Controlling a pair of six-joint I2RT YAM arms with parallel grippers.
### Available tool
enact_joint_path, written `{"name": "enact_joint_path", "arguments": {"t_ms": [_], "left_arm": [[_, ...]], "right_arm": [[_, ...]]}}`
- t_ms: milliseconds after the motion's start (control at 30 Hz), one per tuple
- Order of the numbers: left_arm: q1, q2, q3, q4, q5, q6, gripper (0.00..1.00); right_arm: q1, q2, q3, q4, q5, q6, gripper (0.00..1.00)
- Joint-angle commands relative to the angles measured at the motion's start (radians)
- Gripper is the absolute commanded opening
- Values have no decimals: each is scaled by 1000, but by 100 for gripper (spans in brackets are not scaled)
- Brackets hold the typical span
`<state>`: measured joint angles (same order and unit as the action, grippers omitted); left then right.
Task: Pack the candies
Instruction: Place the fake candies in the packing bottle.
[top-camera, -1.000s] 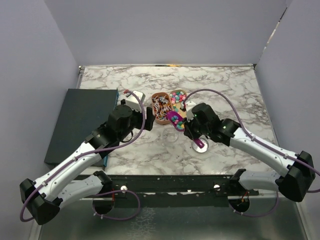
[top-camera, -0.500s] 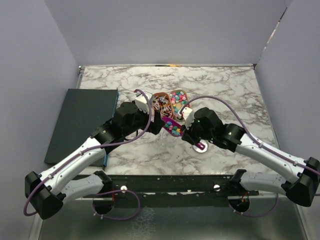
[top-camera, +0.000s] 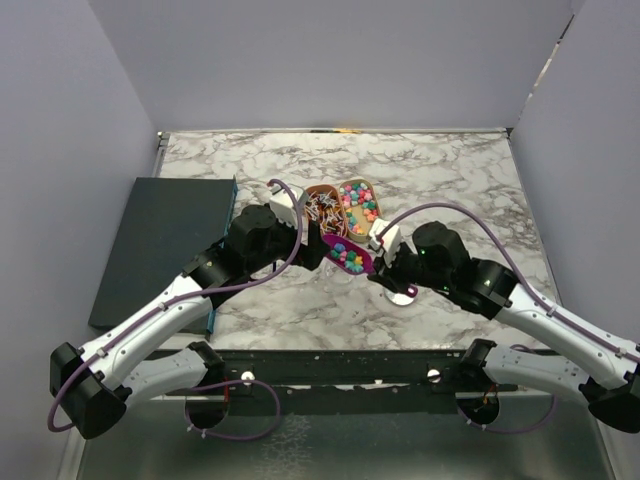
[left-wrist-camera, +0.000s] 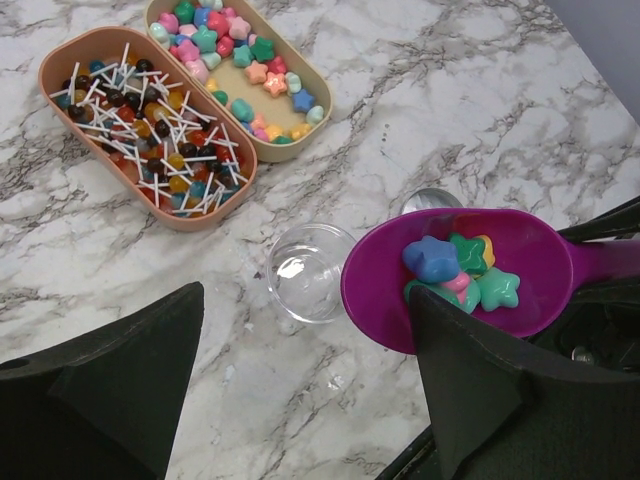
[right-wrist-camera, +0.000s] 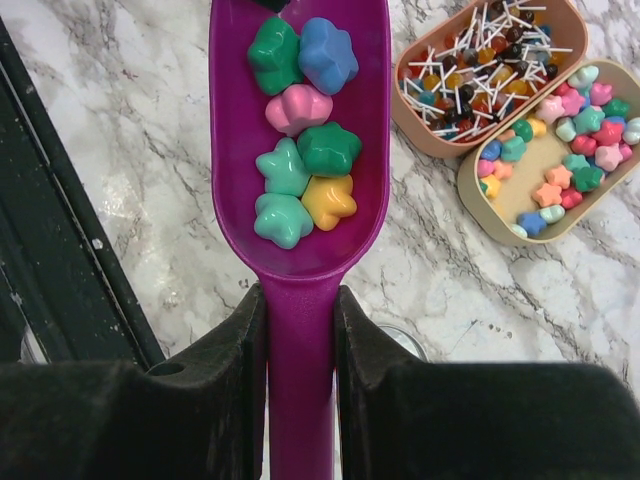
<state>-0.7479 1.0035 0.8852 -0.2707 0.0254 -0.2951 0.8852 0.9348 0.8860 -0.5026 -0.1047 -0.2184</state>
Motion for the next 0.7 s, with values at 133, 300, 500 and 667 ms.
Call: {"name": "enact_joint_path", "arguments": {"t_ms": [133, 300, 500, 667], "left_arm": [[3, -3, -19, -4, -47, -6, 84], [4, 2, -24, -7, -47, -4, 84], [4, 7, -26, -6, -44, -6, 83], [3, 14, -31, -5, -37, -3, 83]], "right_arm": [[12, -43, -2, 66, -34, -30, 1], [14, -100, -14, 118, -39, -22, 1], [14, -159, -29, 219, -96, 27, 1], [15, -170, -41, 273, -115, 49, 1]]}}
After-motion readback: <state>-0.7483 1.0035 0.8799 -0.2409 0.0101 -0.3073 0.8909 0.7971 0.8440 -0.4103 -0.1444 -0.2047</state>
